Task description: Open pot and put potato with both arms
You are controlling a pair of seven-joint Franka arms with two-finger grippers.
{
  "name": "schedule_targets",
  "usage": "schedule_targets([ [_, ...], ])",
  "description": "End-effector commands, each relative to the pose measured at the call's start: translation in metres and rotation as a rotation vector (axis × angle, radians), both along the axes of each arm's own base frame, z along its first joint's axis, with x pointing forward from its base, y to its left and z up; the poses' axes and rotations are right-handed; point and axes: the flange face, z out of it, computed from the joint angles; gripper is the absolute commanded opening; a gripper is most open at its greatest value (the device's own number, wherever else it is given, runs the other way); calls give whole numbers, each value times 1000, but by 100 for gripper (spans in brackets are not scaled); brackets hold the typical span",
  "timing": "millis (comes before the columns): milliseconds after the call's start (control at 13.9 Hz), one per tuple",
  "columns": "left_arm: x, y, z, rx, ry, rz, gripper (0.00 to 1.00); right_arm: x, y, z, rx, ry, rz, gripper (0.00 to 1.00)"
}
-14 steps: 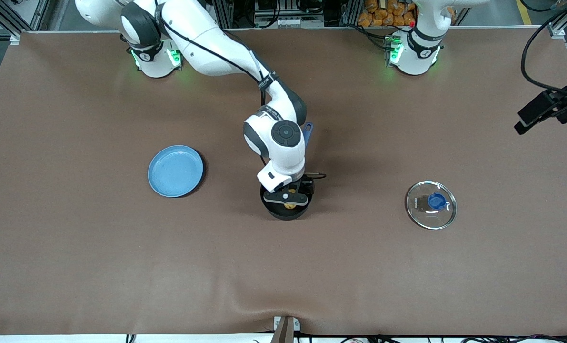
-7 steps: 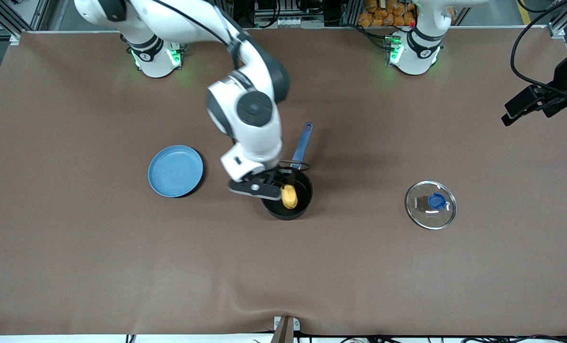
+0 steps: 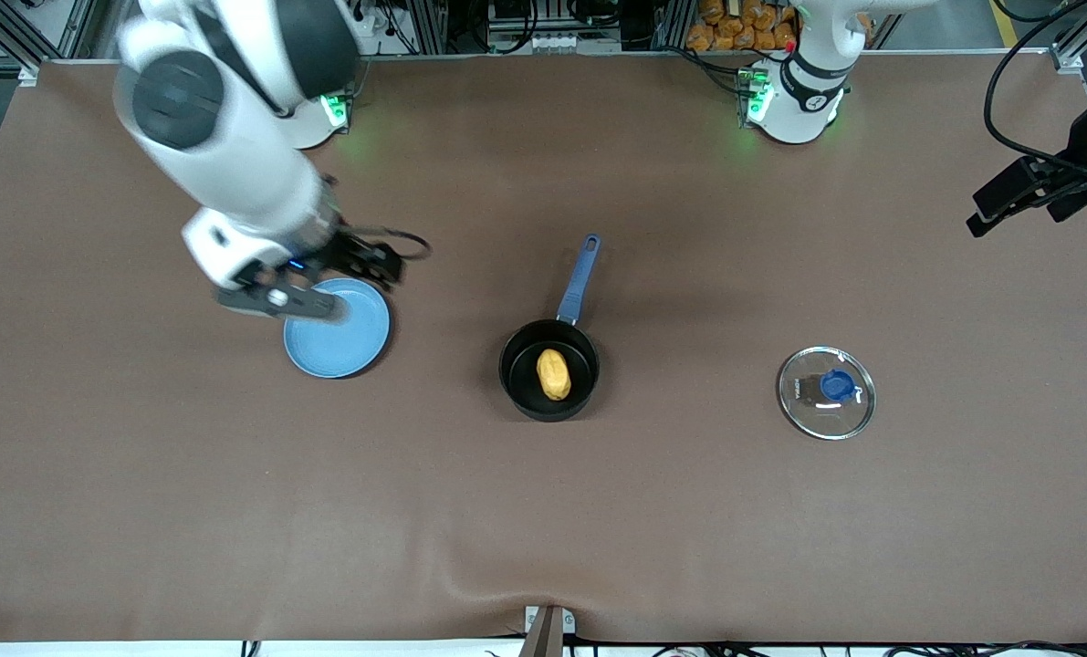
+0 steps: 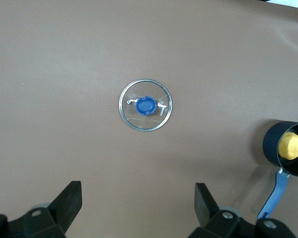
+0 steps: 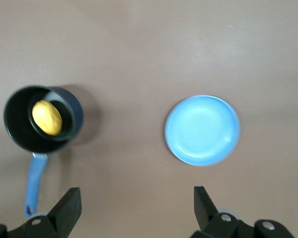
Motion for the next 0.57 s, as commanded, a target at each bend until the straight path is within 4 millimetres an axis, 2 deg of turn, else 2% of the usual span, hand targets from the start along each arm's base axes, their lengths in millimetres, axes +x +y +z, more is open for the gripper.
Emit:
schedule_targets([
  [0,-8,4,7,-13,-8,-17,100,-35,-63,34,30,-14,30,100],
  [144,-7,8,8,-15,-11,-9,100,-44,-102,45,16,-25,71,100],
  [287,-6,8,7,-14,-13,-12,100,-48,-132,52,-4,-21,102,100],
  [503,-7,10,8,-13,-13,-10,100,-49,-184,50,-27,-20,145,100],
])
